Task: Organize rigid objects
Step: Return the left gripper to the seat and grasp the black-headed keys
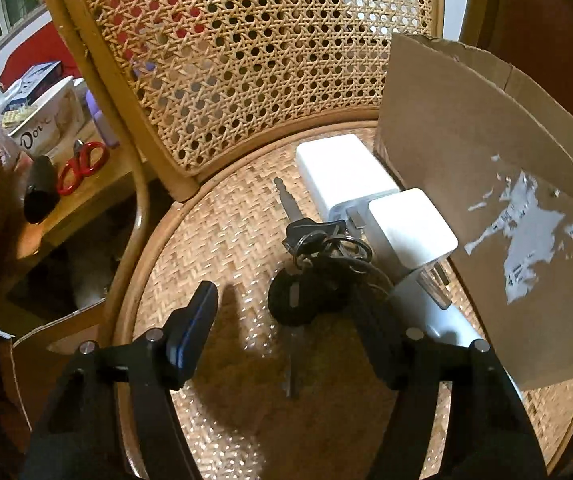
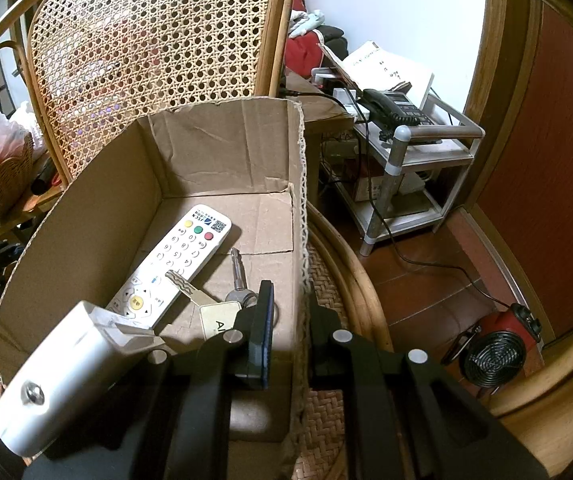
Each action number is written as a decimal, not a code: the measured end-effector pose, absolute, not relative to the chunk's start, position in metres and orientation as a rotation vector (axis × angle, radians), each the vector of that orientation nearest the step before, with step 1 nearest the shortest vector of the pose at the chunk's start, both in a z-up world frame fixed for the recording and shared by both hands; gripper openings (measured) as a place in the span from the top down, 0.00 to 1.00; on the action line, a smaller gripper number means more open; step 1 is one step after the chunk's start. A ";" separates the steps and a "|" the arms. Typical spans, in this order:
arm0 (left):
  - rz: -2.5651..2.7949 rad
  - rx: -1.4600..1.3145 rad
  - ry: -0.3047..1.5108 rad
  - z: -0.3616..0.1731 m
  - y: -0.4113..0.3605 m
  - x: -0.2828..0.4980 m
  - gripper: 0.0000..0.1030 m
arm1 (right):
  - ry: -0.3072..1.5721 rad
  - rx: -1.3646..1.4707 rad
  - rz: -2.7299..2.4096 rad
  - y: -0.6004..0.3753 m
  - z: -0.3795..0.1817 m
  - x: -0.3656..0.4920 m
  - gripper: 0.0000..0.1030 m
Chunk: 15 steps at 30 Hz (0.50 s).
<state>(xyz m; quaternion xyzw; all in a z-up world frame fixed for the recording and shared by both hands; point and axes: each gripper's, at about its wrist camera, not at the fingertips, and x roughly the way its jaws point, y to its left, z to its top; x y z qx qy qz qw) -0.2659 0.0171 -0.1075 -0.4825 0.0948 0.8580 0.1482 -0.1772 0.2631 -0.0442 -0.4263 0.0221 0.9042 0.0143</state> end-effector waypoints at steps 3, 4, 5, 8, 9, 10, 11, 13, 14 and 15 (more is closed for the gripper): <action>2.420 -1.402 0.197 -0.110 0.019 -0.270 0.40 | 0.067 -1.327 2.816 0.263 -0.044 -0.177 0.86; 2.402 -1.402 0.176 -0.111 0.020 -0.270 0.45 | 0.067 -1.327 2.816 0.263 -0.044 -0.177 0.87; 2.381 -1.399 0.146 -0.111 0.020 -0.270 0.58 | 0.067 -1.327 2.816 0.263 -0.043 -0.177 0.86; 2.346 -1.404 0.103 -0.110 0.022 -0.271 0.74 | 0.068 -1.327 2.815 0.263 -0.044 -0.177 0.86; 2.359 -1.399 0.099 -0.109 0.022 -0.271 0.75 | 0.068 -1.327 2.815 0.263 -0.043 -0.177 0.86; 2.360 -1.404 0.079 -0.108 0.020 -0.271 0.75 | 0.066 -1.327 2.816 0.263 -0.044 -0.177 0.86; 2.363 -1.399 0.067 -0.107 0.019 -0.272 0.76 | 0.066 -1.327 2.816 0.263 -0.043 -0.177 0.86; 2.370 -1.391 0.053 -0.104 0.017 -0.271 0.76 | 0.067 -1.327 2.815 0.263 -0.044 -0.177 0.87; 2.364 -1.386 0.038 -0.102 0.016 -0.271 0.76 | 0.068 -1.328 2.814 0.263 -0.043 -0.177 0.87; 2.368 -1.372 0.019 -0.098 0.015 -0.270 0.76 | 0.069 -1.328 2.814 0.263 -0.043 -0.177 0.87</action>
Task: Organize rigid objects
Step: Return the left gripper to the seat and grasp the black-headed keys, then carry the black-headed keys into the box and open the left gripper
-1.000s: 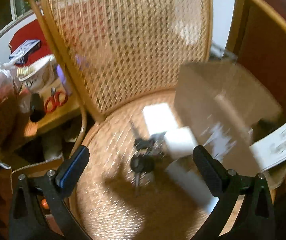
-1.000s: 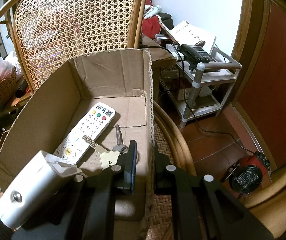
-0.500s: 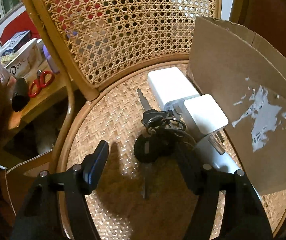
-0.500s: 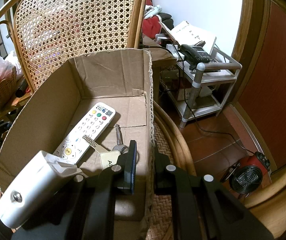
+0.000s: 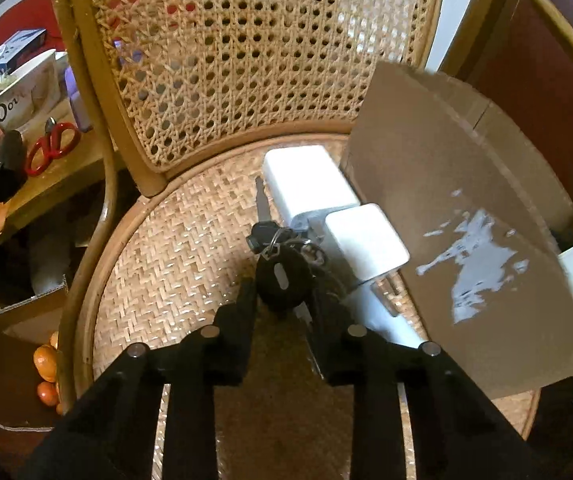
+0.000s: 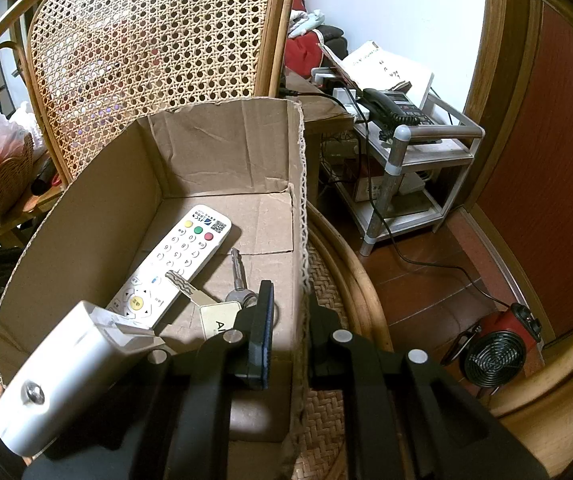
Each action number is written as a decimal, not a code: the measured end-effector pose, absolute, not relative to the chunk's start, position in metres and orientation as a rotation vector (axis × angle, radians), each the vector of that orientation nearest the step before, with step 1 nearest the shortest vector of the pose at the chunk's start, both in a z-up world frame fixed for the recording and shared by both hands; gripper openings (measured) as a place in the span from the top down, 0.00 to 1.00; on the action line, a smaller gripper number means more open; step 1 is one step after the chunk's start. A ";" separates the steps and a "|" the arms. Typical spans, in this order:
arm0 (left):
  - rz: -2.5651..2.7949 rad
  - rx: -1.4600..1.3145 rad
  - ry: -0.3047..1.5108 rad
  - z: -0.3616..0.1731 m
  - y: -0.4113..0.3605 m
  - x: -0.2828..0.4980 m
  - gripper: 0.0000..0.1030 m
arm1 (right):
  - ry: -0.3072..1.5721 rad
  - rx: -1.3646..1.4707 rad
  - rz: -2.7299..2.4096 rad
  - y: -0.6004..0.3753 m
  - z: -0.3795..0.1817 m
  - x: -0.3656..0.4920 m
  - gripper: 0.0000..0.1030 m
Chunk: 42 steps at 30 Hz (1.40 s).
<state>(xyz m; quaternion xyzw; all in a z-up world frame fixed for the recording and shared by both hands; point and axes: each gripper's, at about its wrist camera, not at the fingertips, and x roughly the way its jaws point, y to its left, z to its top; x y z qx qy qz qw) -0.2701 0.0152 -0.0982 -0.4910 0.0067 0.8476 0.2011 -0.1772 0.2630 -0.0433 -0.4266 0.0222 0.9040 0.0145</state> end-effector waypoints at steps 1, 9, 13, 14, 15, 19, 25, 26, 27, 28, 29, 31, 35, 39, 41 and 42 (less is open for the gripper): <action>2.364 -1.364 0.014 -0.094 0.016 -0.269 0.77 | 0.070 -1.328 2.814 0.263 -0.043 -0.177 0.87; 2.358 -1.288 0.001 -0.060 0.014 -0.258 0.77 | 0.070 -1.328 2.814 0.263 -0.043 -0.177 0.87; 2.373 -1.228 -0.037 -0.045 0.013 -0.256 0.77 | 0.070 -1.329 2.814 0.263 -0.044 -0.177 0.87; 2.373 -1.214 -0.038 -0.040 0.015 -0.254 0.77 | 0.071 -1.329 2.814 0.263 -0.043 -0.177 0.87; 2.369 -1.198 -0.038 -0.034 0.017 -0.253 0.77 | 0.071 -1.329 2.814 0.263 -0.043 -0.177 0.87; 2.344 -1.104 -0.052 -0.008 0.029 -0.242 0.77 | 0.068 -1.328 2.814 0.263 -0.044 -0.176 0.86; 2.306 -1.028 -0.113 0.016 0.045 -0.235 0.77 | 0.077 -1.329 2.811 0.264 -0.044 -0.177 0.87; 2.290 -1.009 -0.128 0.020 0.051 -0.233 0.77 | 0.078 -1.328 2.811 0.265 -0.044 -0.177 0.87; 2.281 -1.001 -0.132 0.023 0.056 -0.231 0.77 | 0.078 -1.327 2.811 0.265 -0.044 -0.176 0.86; 2.268 -0.991 -0.136 0.025 0.062 -0.229 0.77 | 0.077 -1.326 2.811 0.265 -0.044 -0.176 0.87; 2.252 -0.984 -0.140 0.027 0.069 -0.227 0.77 | 0.077 -1.326 2.813 0.265 -0.044 -0.176 0.86; 2.219 -0.983 -0.132 0.028 0.083 -0.225 0.77 | 0.074 -1.325 2.814 0.265 -0.044 -0.176 0.86; 2.194 -1.005 -0.103 0.018 0.106 -0.222 0.77 | 0.070 -1.326 2.815 0.264 -0.044 -0.176 0.86; 2.176 -1.043 -0.053 0.005 0.123 -0.219 0.76 | 0.069 -1.327 2.815 0.264 -0.044 -0.176 0.86; 2.161 -1.065 -0.037 -0.003 0.128 -0.219 0.76 | 0.069 -1.326 2.814 0.264 -0.044 -0.176 0.86; 2.158 -1.075 -0.034 -0.007 0.131 -0.218 0.76 | 0.070 -1.326 2.814 0.264 -0.044 -0.176 0.86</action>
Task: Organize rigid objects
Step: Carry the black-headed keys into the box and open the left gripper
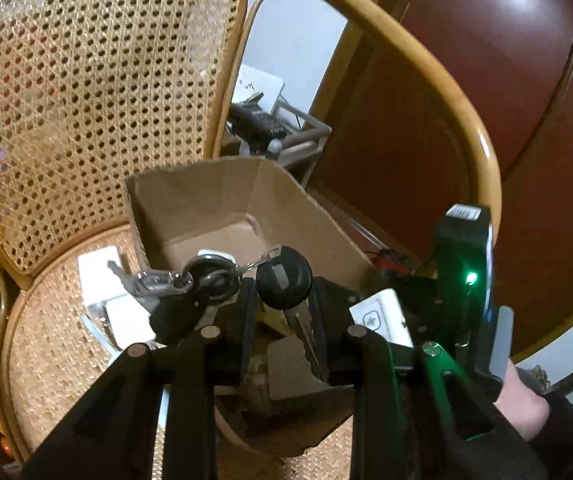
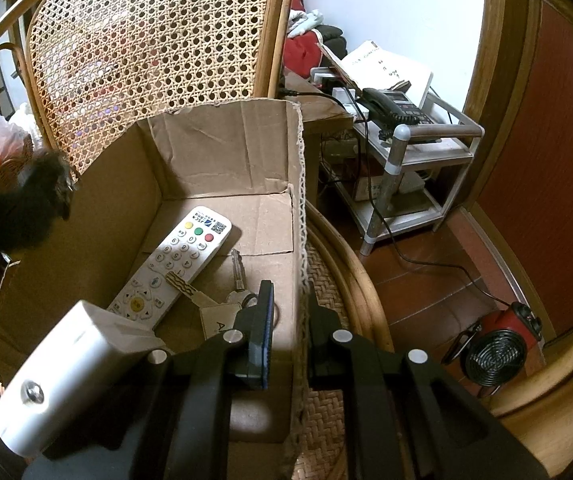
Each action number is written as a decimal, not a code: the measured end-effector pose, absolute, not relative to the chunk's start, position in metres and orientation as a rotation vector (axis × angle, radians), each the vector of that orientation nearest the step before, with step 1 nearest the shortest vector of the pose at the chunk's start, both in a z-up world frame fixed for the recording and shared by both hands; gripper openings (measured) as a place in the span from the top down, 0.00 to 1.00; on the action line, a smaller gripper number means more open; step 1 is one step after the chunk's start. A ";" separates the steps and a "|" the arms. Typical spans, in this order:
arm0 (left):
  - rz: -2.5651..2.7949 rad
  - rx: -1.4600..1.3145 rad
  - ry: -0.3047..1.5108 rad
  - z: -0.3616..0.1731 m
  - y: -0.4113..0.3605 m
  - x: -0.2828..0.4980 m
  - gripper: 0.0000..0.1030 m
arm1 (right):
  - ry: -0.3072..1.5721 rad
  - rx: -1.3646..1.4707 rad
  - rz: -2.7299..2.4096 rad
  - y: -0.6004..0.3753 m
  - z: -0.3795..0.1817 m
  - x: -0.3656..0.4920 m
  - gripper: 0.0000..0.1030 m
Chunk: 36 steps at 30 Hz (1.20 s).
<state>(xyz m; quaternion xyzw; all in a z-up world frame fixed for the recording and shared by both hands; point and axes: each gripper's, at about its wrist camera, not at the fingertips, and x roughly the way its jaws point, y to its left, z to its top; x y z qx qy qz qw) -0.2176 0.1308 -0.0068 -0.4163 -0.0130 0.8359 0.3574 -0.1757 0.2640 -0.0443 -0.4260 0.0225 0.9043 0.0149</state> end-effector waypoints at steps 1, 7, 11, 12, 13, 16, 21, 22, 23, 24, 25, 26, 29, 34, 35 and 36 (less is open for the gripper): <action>2.149 -1.088 -0.024 -0.011 0.133 -0.217 0.76 | 0.070 -1.326 2.814 0.264 -0.044 -0.176 0.86; 2.128 -1.151 0.014 -0.029 0.142 -0.212 0.76 | 0.070 -1.326 2.815 0.264 -0.044 -0.176 0.86; 2.140 -1.164 0.031 -0.028 0.145 -0.212 0.74 | 0.069 -1.326 2.814 0.264 -0.045 -0.176 0.86; 2.134 -1.160 0.020 -0.026 0.145 -0.212 0.72 | 0.070 -1.326 2.814 0.264 -0.044 -0.176 0.86; 2.126 -1.158 0.013 -0.027 0.146 -0.212 0.69 | 0.070 -1.325 2.814 0.264 -0.044 -0.176 0.86; 2.145 -1.144 0.033 -0.021 0.148 -0.211 0.57 | 0.070 -1.325 2.812 0.264 -0.045 -0.175 0.86; 2.155 -1.131 -0.002 -0.017 0.141 -0.216 0.39 | 0.073 -1.326 2.814 0.264 -0.044 -0.175 0.86; 2.163 -1.126 -0.008 -0.014 0.137 -0.213 0.38 | 0.070 -1.326 2.815 0.264 -0.044 -0.176 0.86; 2.169 -1.119 -0.015 -0.011 0.133 -0.211 0.38 | 0.066 -1.325 2.814 0.264 -0.044 -0.176 0.86; 2.175 -1.112 -0.024 -0.010 0.128 -0.212 0.38 | 0.064 -1.325 2.814 0.263 -0.044 -0.175 0.86; 2.184 -1.106 -0.028 -0.008 0.125 -0.212 0.38 | 0.067 -1.325 2.815 0.263 -0.044 -0.175 0.86; 2.204 -1.093 -0.030 -0.006 0.119 -0.212 0.38 | 0.064 -1.325 2.816 0.263 -0.044 -0.175 0.86; 2.230 -1.060 -0.071 -0.004 0.099 -0.211 0.36 | 0.047 -1.321 2.818 0.260 -0.044 -0.175 0.86; 2.351 -1.062 -0.090 -0.006 0.053 -0.209 0.26 | 0.056 -1.320 2.816 0.262 -0.044 -0.176 0.86; 2.353 -1.081 -0.102 -0.010 0.046 -0.210 0.23 | 0.058 -1.320 2.815 0.262 -0.045 -0.176 0.86; 2.367 -1.110 -0.111 -0.016 0.037 -0.212 0.23 | 0.058 -1.319 2.814 0.263 -0.045 -0.177 0.86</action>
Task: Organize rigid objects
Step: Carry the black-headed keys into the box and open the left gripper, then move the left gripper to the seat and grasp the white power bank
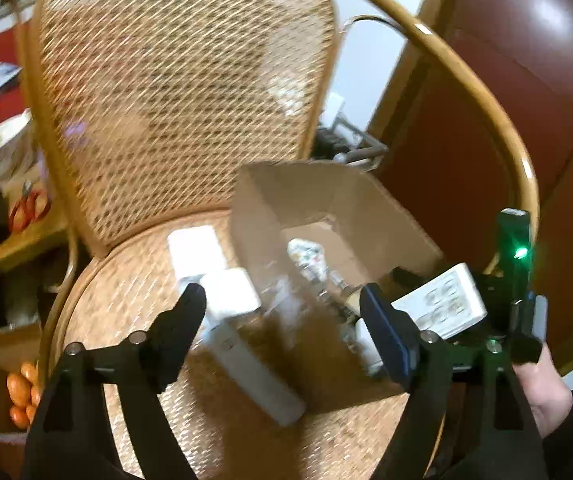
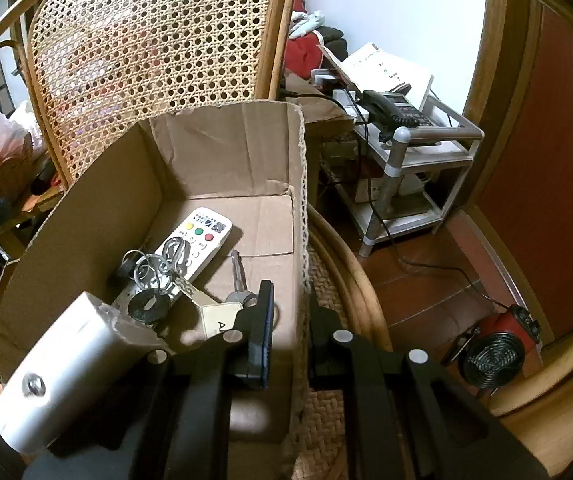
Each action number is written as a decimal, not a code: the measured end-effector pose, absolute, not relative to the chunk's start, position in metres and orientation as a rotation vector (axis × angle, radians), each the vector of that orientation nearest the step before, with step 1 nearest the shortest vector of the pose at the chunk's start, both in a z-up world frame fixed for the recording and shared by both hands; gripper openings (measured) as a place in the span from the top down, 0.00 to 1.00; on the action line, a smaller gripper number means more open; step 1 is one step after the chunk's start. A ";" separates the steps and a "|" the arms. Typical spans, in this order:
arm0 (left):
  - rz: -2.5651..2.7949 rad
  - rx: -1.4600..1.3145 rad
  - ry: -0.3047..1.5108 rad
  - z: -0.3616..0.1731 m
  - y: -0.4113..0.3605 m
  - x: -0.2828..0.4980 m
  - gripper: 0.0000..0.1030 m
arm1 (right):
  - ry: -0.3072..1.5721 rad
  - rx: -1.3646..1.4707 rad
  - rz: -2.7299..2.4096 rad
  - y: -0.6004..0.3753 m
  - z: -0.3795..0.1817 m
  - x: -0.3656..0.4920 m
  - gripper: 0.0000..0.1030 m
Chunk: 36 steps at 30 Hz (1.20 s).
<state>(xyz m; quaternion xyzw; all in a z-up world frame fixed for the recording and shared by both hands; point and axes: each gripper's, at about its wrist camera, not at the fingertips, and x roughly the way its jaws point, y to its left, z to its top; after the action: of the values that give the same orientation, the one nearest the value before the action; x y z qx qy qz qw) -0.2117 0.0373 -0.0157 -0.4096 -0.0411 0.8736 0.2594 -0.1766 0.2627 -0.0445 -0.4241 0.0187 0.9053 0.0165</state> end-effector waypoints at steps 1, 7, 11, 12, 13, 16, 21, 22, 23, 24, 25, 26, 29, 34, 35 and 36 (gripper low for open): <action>2.379 -1.137 -0.111 -0.021 0.032 -0.212 0.23 | 0.056 -1.316 2.813 0.263 -0.044 -0.177 0.86; 2.373 -1.259 -0.139 -0.055 0.018 -0.220 0.24 | 0.048 -1.311 2.814 0.262 -0.044 -0.176 0.86; 2.348 -1.348 -0.064 -0.079 0.027 -0.223 0.24 | 0.047 -1.311 2.815 0.263 -0.044 -0.176 0.86; 2.341 -1.368 -0.052 -0.086 0.030 -0.224 0.24 | 0.048 -1.312 2.814 0.263 -0.044 -0.176 0.86; 2.344 -1.378 -0.038 -0.091 0.034 -0.225 0.24 | 0.050 -1.312 2.814 0.263 -0.044 -0.176 0.86; 2.348 -1.395 0.045 -0.102 0.046 -0.223 0.23 | 0.047 -1.311 2.816 0.263 -0.044 -0.176 0.86; 2.316 -1.402 0.020 -0.111 0.045 -0.225 0.18 | 0.046 -1.312 2.817 0.263 -0.045 -0.175 0.86; 2.322 -1.405 0.031 -0.112 0.044 -0.225 0.16 | 0.043 -1.311 2.817 0.262 -0.045 -0.175 0.86; 2.340 -1.402 0.059 -0.112 0.044 -0.224 0.11 | 0.044 -1.312 2.816 0.263 -0.045 -0.175 0.86; 2.369 -1.393 0.112 -0.111 0.045 -0.222 0.10 | 0.046 -1.311 2.816 0.262 -0.045 -0.175 0.86; 2.380 -1.393 0.144 -0.111 0.045 -0.221 0.10 | 0.047 -1.311 2.816 0.262 -0.045 -0.174 0.86; 2.387 -1.412 0.192 -0.113 0.044 -0.220 0.11 | 0.044 -1.310 2.816 0.262 -0.045 -0.174 0.86; 2.395 -1.454 0.256 -0.120 0.039 -0.218 0.12 | 0.045 -1.312 2.817 0.262 -0.045 -0.174 0.86; 2.365 -1.436 0.241 -0.121 0.033 -0.213 0.30 | 0.045 -1.311 2.817 0.262 -0.045 -0.174 0.86; 2.358 -1.417 0.241 -0.118 0.032 -0.210 0.58 | 0.045 -1.312 2.817 0.262 -0.045 -0.174 0.86; 2.347 -1.413 0.228 -0.116 0.029 -0.210 0.68 | 0.045 -1.312 2.817 0.262 -0.045 -0.174 0.86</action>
<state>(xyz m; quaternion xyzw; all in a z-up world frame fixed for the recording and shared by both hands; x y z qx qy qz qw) -0.2098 0.0291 -0.1157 -0.5043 0.0815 0.8373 0.1949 -0.1737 0.2620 -0.0450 -0.4220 0.0144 0.9063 0.0170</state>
